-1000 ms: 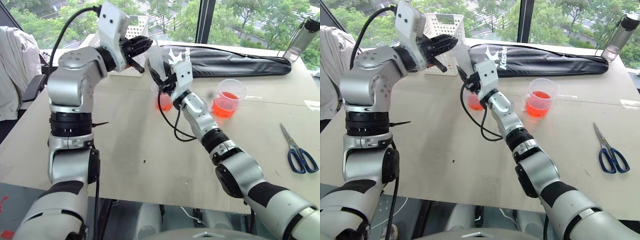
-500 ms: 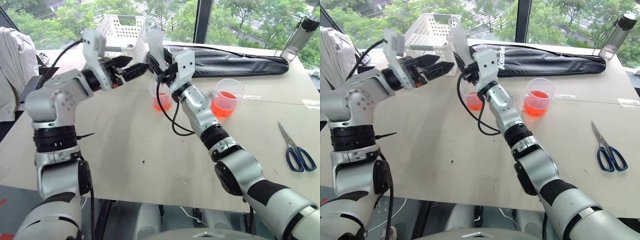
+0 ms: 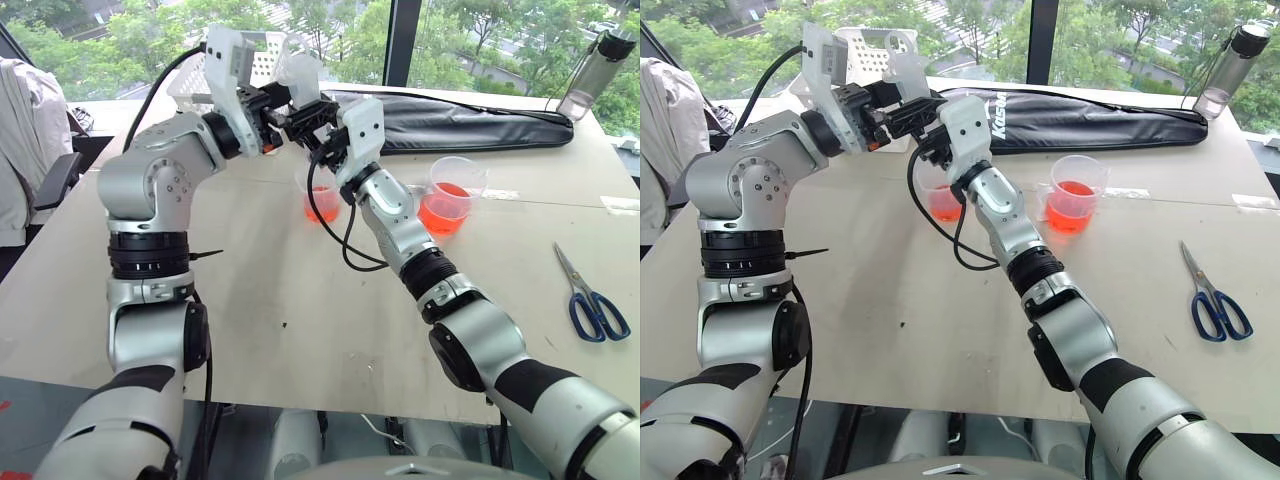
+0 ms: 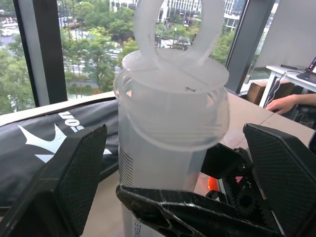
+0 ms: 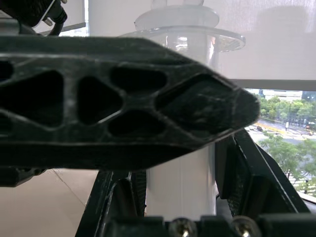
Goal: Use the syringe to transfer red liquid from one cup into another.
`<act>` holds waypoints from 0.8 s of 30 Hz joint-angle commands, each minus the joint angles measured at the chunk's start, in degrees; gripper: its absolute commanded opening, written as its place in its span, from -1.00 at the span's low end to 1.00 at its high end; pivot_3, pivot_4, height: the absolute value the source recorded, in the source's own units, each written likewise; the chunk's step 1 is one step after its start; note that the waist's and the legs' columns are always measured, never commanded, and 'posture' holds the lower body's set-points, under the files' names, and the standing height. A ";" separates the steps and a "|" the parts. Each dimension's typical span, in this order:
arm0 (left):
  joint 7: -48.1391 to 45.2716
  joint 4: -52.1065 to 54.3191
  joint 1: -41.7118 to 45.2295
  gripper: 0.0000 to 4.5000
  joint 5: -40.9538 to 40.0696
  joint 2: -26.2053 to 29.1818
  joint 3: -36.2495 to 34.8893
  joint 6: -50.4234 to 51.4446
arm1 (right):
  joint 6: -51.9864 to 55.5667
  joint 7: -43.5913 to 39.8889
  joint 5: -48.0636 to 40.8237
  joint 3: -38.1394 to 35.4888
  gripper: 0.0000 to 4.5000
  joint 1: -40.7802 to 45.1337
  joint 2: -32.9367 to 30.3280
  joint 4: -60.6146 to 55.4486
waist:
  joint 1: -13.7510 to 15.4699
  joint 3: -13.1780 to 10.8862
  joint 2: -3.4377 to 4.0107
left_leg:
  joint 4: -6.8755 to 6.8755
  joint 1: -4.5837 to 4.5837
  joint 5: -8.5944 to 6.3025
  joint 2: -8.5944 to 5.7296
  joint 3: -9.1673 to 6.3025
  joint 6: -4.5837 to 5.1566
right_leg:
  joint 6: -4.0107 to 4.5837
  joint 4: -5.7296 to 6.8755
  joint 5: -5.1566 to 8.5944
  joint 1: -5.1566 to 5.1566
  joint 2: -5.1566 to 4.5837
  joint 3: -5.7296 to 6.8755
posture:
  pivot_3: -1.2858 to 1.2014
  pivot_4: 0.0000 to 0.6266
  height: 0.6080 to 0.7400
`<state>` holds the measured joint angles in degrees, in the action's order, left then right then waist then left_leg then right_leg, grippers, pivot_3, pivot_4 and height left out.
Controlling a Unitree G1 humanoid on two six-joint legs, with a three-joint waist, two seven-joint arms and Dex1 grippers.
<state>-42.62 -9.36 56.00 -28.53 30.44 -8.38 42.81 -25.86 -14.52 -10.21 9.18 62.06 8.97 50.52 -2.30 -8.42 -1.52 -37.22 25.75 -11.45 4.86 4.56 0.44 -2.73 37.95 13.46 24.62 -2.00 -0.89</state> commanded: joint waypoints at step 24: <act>1.66 -3.29 1.63 -0.31 0.57 -0.37 -3.07 -6.68 | 4.65 -0.57 2.97 0.67 1.00 0.14 3.65 -8.26 | 0.06 0.00 0.00 | 0.00 0.01 0.00 0.00 -0.01 0.00 | 0.00 -0.01 0.00 0.00 0.00 0.01 | 0.03 -0.52 0.75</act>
<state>-41.46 -12.76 56.02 -27.21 29.76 -9.44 37.25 -22.49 -14.50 -6.96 9.87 61.97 8.79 47.19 -2.25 -8.43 -1.52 -37.22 25.76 -11.45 4.86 4.55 0.44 -2.73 37.94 13.46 24.62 -2.00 -0.87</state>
